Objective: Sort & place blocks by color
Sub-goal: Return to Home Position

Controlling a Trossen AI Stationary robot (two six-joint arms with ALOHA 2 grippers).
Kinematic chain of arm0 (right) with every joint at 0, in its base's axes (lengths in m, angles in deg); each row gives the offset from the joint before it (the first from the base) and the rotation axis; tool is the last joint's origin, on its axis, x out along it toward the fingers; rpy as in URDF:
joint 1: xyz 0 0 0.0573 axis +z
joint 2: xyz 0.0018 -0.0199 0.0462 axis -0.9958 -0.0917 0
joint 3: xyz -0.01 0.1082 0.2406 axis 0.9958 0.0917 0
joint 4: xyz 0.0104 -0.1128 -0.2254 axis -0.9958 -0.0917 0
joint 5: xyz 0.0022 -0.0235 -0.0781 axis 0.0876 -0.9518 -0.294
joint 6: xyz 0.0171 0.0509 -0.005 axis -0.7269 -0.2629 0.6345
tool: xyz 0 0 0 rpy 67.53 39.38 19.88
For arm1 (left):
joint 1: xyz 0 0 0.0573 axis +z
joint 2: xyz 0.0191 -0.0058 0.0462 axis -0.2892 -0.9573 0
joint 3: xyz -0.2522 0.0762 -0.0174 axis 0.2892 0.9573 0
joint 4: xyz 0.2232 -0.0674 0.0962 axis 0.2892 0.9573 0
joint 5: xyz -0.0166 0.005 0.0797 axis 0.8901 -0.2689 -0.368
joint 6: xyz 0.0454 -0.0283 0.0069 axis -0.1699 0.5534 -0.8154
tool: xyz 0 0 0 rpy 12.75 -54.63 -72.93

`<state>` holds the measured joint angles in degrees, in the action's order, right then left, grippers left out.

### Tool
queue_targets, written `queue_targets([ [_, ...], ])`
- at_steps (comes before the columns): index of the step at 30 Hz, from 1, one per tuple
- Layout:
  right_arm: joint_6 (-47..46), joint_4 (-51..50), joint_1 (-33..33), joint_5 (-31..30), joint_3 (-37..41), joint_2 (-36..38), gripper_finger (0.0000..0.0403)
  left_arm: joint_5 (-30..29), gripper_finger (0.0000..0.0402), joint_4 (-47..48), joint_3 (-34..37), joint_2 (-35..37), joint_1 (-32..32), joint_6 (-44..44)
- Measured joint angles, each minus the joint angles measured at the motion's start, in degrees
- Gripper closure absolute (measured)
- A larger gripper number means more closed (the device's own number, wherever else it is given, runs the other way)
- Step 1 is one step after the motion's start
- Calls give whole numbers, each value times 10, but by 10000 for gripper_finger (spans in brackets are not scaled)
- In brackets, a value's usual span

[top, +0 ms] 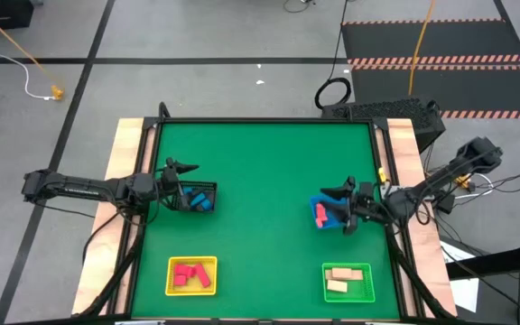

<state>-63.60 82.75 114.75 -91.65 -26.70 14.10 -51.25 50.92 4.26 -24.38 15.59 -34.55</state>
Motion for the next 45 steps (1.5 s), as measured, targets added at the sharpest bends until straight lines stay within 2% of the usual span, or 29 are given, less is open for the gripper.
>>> queue_targets([
  [3,1,51,-18,0,39,6,200,0,4,0,0,0,0,0],
  [7,0,56,-45,16,64,19,200,0,4,0,0,0,0,0],
  [16,98,52,-118,225,84,81,200,0,4,0,0,0,0,0],
  [19,109,37,-132,265,89,102,200,0,4,0,0,0,0,0],
  [26,80,32,-147,273,141,155,200,0,4,0,0,0,0,0],
  [31,69,-28,-149,275,141,187,200,0,4,0,0,0,0,0],
  [45,114,-122,-149,286,143,259,200,0,4,0,0,0,0,0],
])
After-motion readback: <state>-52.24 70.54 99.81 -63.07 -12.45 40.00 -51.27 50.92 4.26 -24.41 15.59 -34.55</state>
